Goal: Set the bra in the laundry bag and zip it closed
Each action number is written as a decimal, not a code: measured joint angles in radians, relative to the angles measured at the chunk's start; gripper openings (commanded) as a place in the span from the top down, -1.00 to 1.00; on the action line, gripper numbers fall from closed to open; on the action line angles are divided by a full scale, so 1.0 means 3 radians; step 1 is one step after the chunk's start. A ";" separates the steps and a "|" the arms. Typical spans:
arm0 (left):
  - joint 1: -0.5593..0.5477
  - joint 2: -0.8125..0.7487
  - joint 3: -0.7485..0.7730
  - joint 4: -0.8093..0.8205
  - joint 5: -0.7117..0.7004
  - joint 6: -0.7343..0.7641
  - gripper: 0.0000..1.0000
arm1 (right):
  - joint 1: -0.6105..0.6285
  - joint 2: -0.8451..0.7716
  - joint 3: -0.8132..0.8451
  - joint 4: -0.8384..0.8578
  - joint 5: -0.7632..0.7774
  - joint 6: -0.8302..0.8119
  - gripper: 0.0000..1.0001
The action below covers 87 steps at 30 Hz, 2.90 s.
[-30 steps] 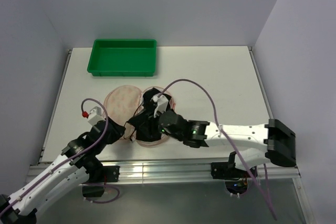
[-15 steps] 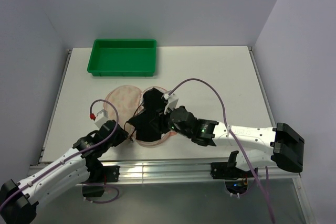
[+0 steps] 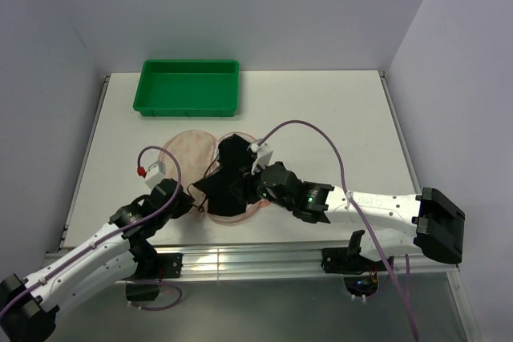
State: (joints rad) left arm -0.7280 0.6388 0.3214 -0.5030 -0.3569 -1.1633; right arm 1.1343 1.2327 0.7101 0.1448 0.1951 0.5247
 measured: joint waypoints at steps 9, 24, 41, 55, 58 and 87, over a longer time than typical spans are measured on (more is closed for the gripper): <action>0.0000 0.0254 0.0486 0.0172 -0.0304 0.0290 1.00 | -0.0004 0.0000 0.0000 0.0004 -0.0006 -0.0006 0.15; 0.0000 0.0727 0.0380 0.0841 -0.0965 0.0668 0.81 | -0.0010 -0.0001 -0.0029 0.0038 -0.0093 -0.0019 0.16; 0.0066 0.1490 0.0174 0.1413 -0.1157 0.0752 -0.29 | -0.0010 -0.0005 -0.0057 0.0045 -0.0131 -0.0019 0.17; 0.0492 0.1132 0.0589 0.1273 -0.0882 0.0870 -0.44 | -0.0017 -0.0078 -0.0107 0.0092 -0.0210 -0.0070 0.16; 0.0823 0.1081 0.0575 0.1190 -0.0687 0.0839 -0.07 | -0.0017 -0.0080 -0.0107 0.0108 -0.0261 -0.0094 0.15; 0.2838 0.1531 0.0249 0.1020 0.0889 0.0958 0.06 | -0.0060 -0.0749 -0.0454 0.0139 -0.0310 -0.0149 0.15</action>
State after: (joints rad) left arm 0.1234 1.0981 0.3962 -0.1970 -0.0902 -0.8761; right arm 1.1164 1.0080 0.5739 0.1864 0.1020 0.4801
